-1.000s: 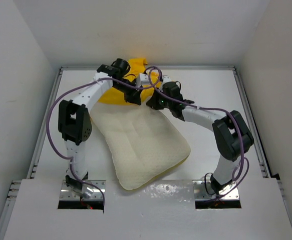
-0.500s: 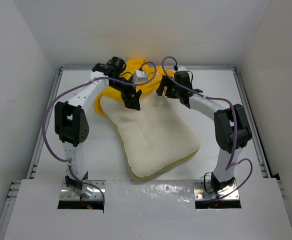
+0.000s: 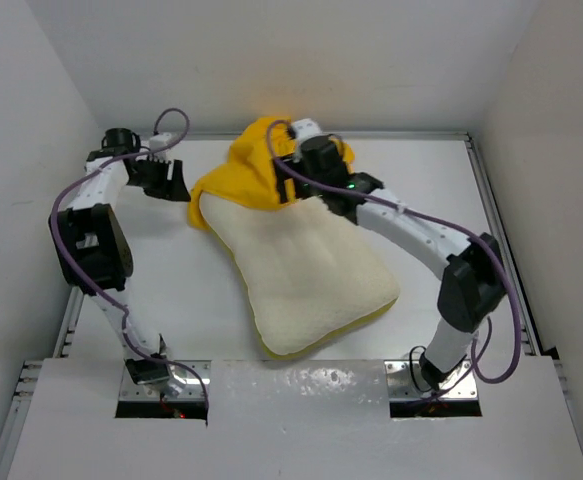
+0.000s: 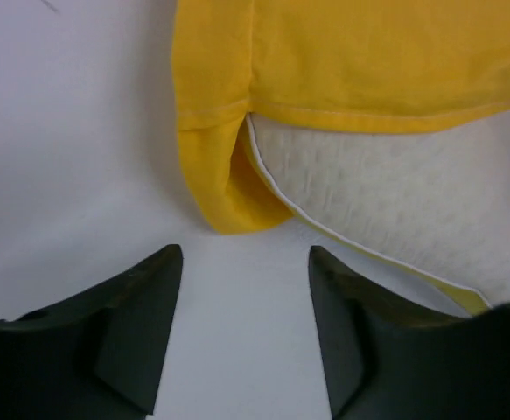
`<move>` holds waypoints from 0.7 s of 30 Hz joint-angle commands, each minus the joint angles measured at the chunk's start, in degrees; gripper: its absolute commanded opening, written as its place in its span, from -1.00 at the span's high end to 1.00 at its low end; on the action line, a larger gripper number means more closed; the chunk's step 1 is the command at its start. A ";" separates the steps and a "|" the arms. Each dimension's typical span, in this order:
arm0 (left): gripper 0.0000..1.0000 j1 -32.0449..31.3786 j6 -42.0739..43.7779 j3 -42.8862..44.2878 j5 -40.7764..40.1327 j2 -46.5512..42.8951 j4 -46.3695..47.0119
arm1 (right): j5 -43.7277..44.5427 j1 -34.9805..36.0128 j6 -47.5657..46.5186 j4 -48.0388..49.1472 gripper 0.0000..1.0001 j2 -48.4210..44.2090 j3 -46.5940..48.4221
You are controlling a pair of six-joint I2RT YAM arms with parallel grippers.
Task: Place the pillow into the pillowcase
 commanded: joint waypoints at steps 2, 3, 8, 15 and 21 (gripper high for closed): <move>-0.34 -1.92 -3.65 -1.54 -1.24 4.13 6.24 | 1.25 13.44 -3.83 -4.26 -0.81 7.45 7.11; -0.37 -1.92 -4.36 -2.33 -2.81 4.58 9.04 | 1.87 14.77 -4.09 -3.91 -0.97 8.69 8.69; -0.18 -2.09 -6.21 -5.06 -5.64 6.78 15.73 | 1.44 19.70 -0.42 -5.92 -0.98 18.87 15.72; 0.03 -2.18 -7.00 -7.44 -6.35 9.94 19.17 | 4.23 19.80 3.90 -6.10 -0.98 28.10 19.33; 0.31 -2.88 -10.51 -8.40 -1.52 12.40 21.98 | 8.28 19.80 6.36 -10.50 -0.58 33.84 22.24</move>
